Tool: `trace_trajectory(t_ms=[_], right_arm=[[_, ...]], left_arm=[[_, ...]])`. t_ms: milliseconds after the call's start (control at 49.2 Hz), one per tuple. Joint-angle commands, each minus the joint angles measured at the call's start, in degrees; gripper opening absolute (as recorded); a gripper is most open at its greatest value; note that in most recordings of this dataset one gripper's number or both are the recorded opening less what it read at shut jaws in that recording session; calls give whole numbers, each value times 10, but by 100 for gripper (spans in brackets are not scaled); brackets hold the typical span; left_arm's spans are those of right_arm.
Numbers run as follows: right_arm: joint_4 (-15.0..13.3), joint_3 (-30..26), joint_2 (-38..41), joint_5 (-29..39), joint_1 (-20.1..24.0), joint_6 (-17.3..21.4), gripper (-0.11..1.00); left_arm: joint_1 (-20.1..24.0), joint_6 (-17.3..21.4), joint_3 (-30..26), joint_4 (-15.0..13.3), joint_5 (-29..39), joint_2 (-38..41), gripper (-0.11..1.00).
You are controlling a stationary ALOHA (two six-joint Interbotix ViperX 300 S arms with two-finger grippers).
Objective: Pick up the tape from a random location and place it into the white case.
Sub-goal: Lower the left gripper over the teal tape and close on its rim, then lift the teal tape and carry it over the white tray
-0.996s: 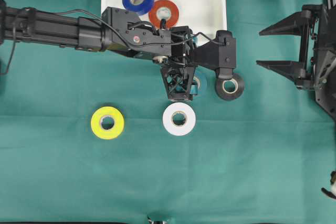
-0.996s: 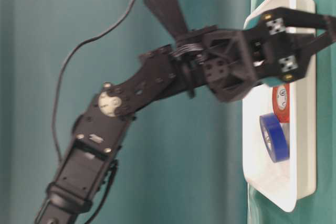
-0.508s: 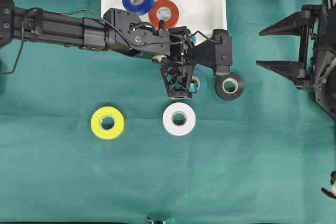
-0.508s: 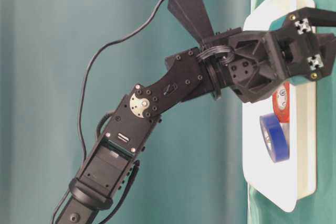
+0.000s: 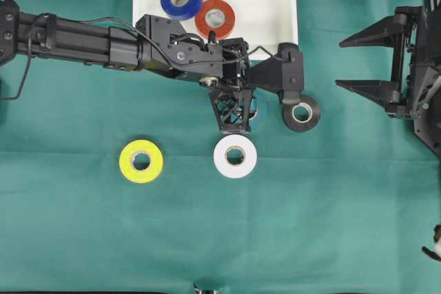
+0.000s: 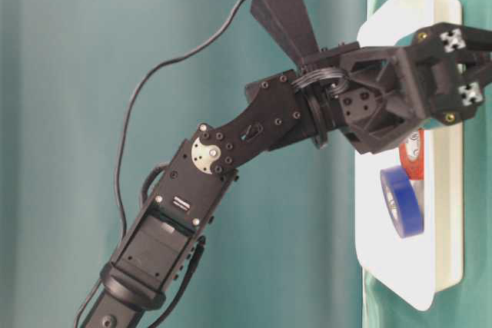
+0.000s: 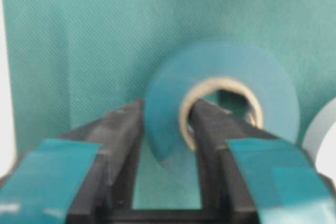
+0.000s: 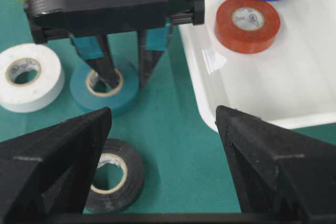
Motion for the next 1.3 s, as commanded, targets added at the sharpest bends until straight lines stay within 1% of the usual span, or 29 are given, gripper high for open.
trace_trajectory(t_ms=[0,630,1098,1281], right_arm=[[-1,-12,4,-5,-1,2,84],[0,-12,8,-5,0,3,84],[0,-12,9,-5,0,3,84],[0,-12,9,-5,-1,3,84]], left_arm=[[-1,-4,-5,-2,-3,-11,22],[-1,-4,-16,-2,5,-25,22],[0,-3,-25,-2,47,-104,22],[3,-2,-38,0,89,-146,22]])
